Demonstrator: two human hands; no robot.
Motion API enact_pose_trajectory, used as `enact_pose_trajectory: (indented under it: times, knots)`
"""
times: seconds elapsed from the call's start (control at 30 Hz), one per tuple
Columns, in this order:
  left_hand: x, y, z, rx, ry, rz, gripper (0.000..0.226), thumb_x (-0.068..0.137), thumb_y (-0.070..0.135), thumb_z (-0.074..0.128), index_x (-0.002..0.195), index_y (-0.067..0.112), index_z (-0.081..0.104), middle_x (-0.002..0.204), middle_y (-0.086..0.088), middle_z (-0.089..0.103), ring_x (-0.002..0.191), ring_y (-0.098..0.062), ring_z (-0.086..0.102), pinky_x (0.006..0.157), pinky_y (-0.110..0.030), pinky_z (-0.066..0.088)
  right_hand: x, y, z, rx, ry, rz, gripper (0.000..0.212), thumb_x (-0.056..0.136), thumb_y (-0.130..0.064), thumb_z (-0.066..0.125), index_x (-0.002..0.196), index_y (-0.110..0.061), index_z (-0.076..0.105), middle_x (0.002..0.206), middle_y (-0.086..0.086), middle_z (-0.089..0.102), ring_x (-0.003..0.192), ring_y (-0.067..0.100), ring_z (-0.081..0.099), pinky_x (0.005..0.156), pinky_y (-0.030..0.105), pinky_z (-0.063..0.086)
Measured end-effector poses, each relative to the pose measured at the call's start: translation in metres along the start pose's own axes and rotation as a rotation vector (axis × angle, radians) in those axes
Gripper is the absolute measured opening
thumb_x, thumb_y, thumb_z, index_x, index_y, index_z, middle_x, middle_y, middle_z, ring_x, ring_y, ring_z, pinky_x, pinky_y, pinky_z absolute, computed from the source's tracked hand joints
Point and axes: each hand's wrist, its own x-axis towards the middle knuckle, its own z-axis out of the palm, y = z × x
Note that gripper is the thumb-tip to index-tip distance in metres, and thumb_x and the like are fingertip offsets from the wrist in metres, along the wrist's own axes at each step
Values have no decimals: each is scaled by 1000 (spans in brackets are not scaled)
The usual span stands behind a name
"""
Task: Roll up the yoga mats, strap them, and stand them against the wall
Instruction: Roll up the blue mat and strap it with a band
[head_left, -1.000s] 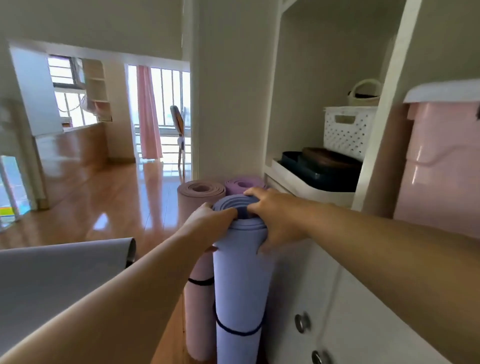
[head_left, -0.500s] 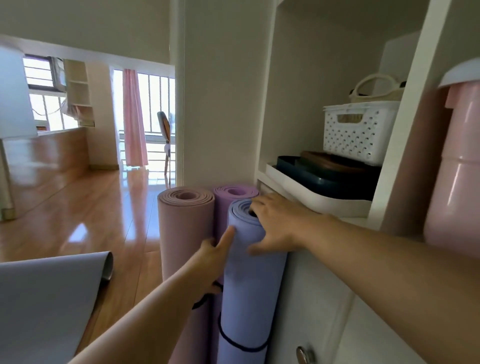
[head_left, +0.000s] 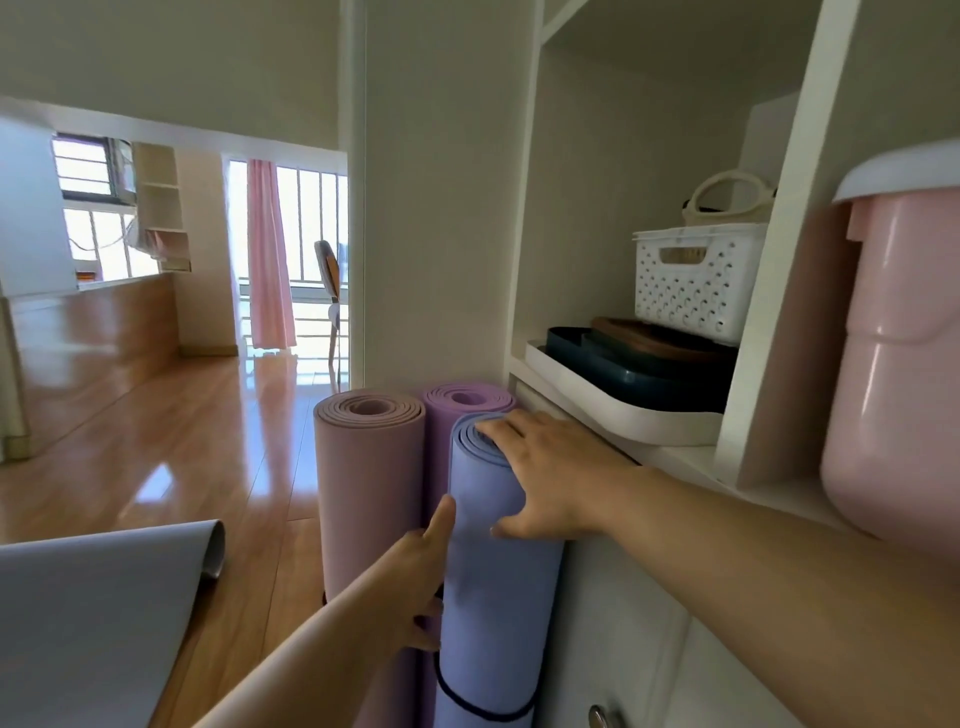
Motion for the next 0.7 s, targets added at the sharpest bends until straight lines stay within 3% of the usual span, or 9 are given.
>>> enact_pose_trajectory:
  times: [0.2,0.33,0.43,0.53,0.7]
  knots:
    - [-21,11,-9,52,99,54,64,85,71,41,126,23,51,115,-5,61,103,-24,59,93,-50,48,-2,-11,-16,3,42,-31,89,82,-55,62,151,-20,17,153,3,24,138,23,27,113,38,26]
    - [-45,3,-18,32,82,243,36,96,52,43,107,21,58,100,-6,65,92,-22,61,86,-40,47,-8,-30,-21,42,224,-127,57,88,-37,59,139,-17,44,138,5,47,129,24,40,107,38,31]
    - [-62,-27,-28,57,202,461,30,97,40,48,119,21,56,100,1,67,92,-18,65,90,-42,52,-20,-58,-5,93,348,-225,26,83,-24,61,105,-11,66,101,7,66,95,29,61,84,42,47]
    - [-94,-78,-34,101,292,471,32,98,26,51,129,24,46,100,2,66,90,-14,66,78,-30,53,-47,-93,27,151,338,-255,14,79,-20,58,85,-11,66,77,4,65,71,27,60,67,32,40]
    - [-185,-143,-53,278,359,440,47,96,22,55,140,22,38,97,9,61,86,-9,65,62,-18,51,-113,-157,24,233,223,-270,21,91,-25,52,107,-17,63,95,-2,66,86,20,62,66,25,33]
